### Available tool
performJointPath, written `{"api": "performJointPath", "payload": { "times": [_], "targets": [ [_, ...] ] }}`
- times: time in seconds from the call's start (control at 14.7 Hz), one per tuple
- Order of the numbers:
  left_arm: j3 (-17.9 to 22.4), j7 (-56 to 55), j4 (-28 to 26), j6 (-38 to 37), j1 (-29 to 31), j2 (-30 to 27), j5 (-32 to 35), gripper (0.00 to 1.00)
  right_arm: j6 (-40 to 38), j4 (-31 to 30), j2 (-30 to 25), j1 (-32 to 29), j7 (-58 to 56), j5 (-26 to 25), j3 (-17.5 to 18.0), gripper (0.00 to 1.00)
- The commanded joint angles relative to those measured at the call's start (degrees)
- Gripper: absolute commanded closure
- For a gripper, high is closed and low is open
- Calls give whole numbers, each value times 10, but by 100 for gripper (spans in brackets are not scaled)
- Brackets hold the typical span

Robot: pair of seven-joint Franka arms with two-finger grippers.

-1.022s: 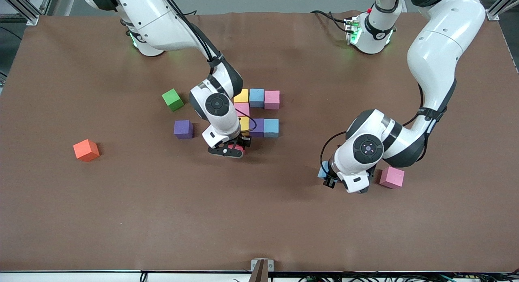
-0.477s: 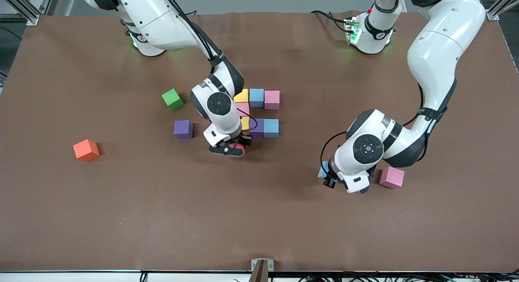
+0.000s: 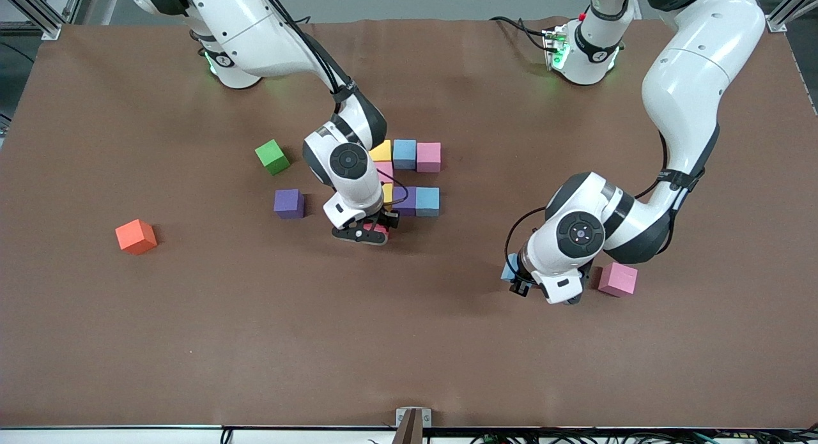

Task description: Arrange 11 blocks into digit 3

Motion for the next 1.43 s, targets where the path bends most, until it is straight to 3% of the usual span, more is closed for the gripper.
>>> {"api": "performJointPath", "payload": {
  "times": [0.0, 1.36],
  "targets": [
    [0, 1, -1, -7, 0, -5, 0, 69, -2, -16, -11, 11, 13, 4, -3, 100],
    [0, 1, -1, -7, -1, -5, 1, 69, -4, -16, -11, 16, 22, 4, -3, 98]
  ]
}}
